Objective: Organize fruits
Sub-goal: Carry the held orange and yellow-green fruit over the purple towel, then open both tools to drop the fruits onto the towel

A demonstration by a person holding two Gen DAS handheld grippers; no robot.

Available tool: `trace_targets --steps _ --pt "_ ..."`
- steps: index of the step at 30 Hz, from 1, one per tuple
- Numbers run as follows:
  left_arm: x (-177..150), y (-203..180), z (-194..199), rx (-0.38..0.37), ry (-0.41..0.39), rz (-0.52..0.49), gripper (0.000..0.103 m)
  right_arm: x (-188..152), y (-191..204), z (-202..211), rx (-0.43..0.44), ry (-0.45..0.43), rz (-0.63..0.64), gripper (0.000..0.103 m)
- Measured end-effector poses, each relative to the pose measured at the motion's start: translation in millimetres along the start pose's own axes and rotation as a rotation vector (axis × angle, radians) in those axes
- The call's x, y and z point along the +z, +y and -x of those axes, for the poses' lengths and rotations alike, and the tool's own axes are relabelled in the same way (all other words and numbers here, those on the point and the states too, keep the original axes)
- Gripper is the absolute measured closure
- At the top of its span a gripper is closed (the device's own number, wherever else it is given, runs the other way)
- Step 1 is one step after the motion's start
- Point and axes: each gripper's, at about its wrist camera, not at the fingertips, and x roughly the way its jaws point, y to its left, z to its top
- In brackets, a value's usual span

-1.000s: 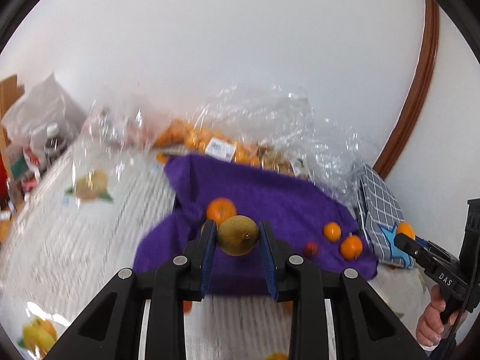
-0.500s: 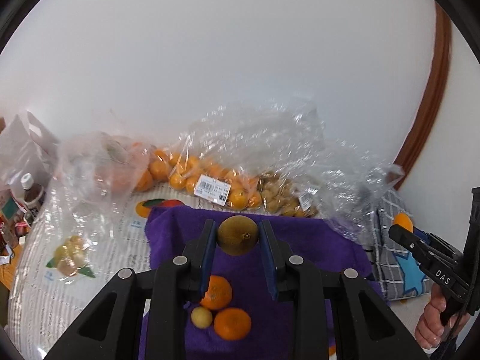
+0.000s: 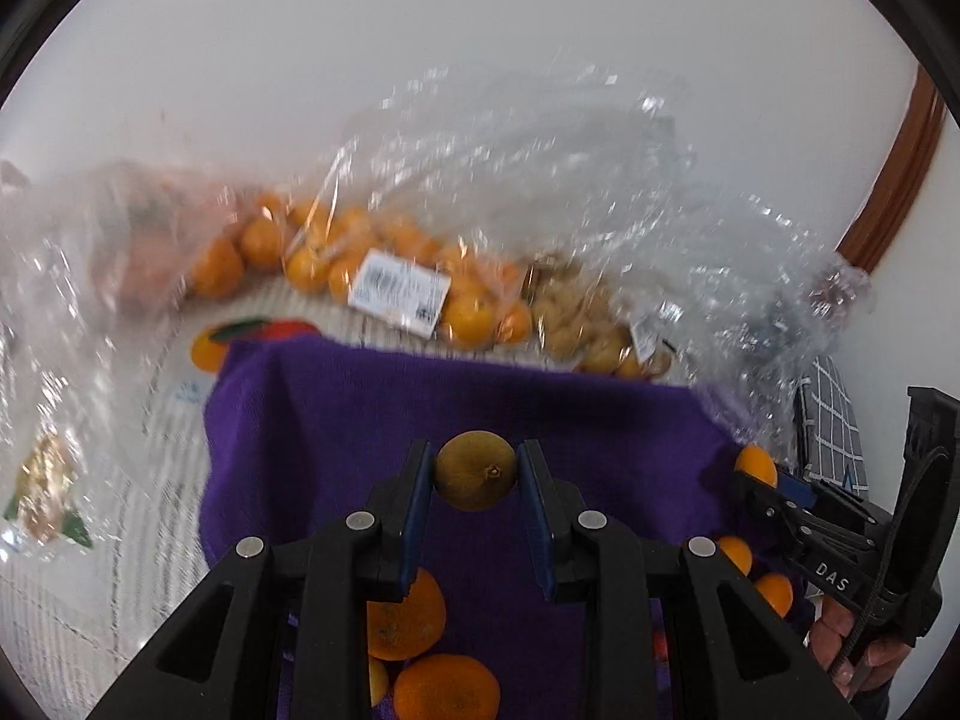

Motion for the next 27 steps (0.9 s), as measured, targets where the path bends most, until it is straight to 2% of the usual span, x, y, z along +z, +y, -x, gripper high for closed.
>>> trace_targets --steps 3,6,9,16,21,27 --pt "2 -12 0 0.012 0.003 -0.056 0.075 -3 0 -12 -0.007 0.035 -0.003 0.067" --pt "-1 -25 -4 -0.011 0.032 -0.1 0.075 -6 1 -19 -0.025 0.061 0.013 0.067" --pt "-4 -29 -13 0.029 0.068 -0.127 0.075 -7 1 -25 -0.03 0.087 0.016 0.067" --pt "-9 -24 -25 0.047 0.126 -0.123 0.075 -6 0 -24 -0.044 0.09 0.023 0.067" --pt "-11 -24 -34 0.048 0.161 -0.131 0.075 -5 -3 -20 -0.061 0.087 0.03 0.059" --pt "-11 -26 -35 0.039 0.172 -0.142 0.074 -4 -4 5 -0.068 0.03 0.028 0.045"
